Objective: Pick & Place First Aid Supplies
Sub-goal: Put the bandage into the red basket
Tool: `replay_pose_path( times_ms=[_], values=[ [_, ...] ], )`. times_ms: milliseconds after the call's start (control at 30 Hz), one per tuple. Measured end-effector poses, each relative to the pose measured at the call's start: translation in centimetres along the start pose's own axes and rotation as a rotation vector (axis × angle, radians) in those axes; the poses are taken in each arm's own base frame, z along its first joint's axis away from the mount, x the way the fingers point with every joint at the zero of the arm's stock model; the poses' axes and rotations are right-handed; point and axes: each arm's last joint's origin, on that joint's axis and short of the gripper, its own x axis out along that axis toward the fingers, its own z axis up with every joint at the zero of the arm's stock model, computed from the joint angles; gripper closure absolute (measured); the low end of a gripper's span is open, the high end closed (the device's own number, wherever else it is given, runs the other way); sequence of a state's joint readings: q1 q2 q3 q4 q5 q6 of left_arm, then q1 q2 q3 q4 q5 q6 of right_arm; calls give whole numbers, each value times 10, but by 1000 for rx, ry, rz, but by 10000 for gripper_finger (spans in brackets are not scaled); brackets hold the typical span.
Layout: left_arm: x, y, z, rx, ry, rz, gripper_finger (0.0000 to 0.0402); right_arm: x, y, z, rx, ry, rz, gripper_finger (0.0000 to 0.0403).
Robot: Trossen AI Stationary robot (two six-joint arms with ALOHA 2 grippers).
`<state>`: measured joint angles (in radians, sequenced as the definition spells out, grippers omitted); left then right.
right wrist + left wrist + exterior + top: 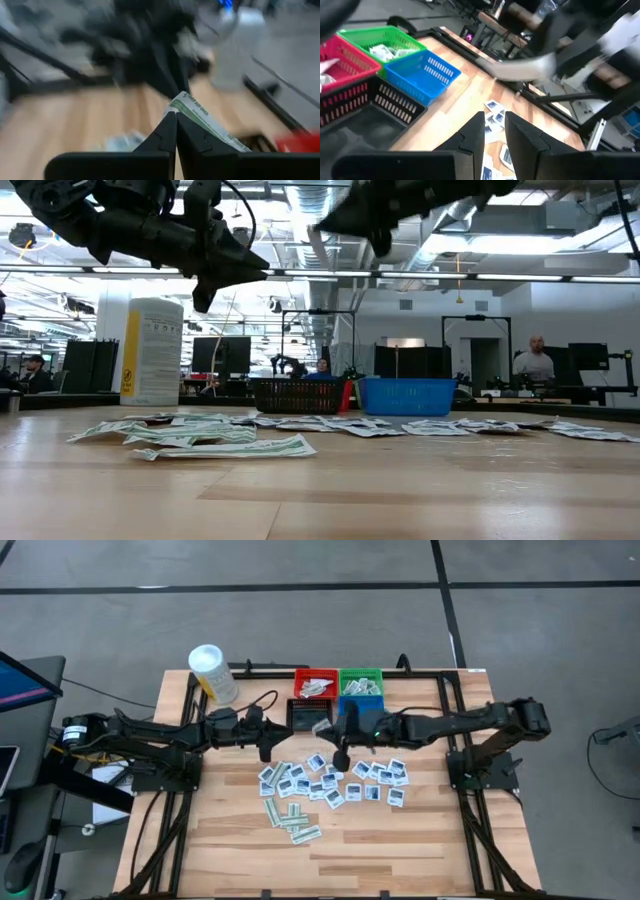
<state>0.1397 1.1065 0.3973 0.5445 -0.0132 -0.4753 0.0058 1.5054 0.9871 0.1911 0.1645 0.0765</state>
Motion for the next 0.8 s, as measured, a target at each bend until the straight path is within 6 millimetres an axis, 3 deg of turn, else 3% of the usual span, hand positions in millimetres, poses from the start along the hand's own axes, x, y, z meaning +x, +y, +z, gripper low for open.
replay_pose_path(
  times_ms=[200, 433, 600, 800],
  values=[
    [0, -3, 7, 164, -73, -24, 323, -13, -4, 28, 75, -194, 192, 403],
    [-2, -9, 18, 497, -207, -43, 288, -15, -15, 35, 186, -206, 457, 403],
    [-4, -14, 23, 553, -272, -97, 264, -13, -21, 32, 216, -163, 590, 403],
    [-1, -24, 33, 563, -296, -177, 259, -11, -30, 33, 233, -165, 614, 403]
  ],
)
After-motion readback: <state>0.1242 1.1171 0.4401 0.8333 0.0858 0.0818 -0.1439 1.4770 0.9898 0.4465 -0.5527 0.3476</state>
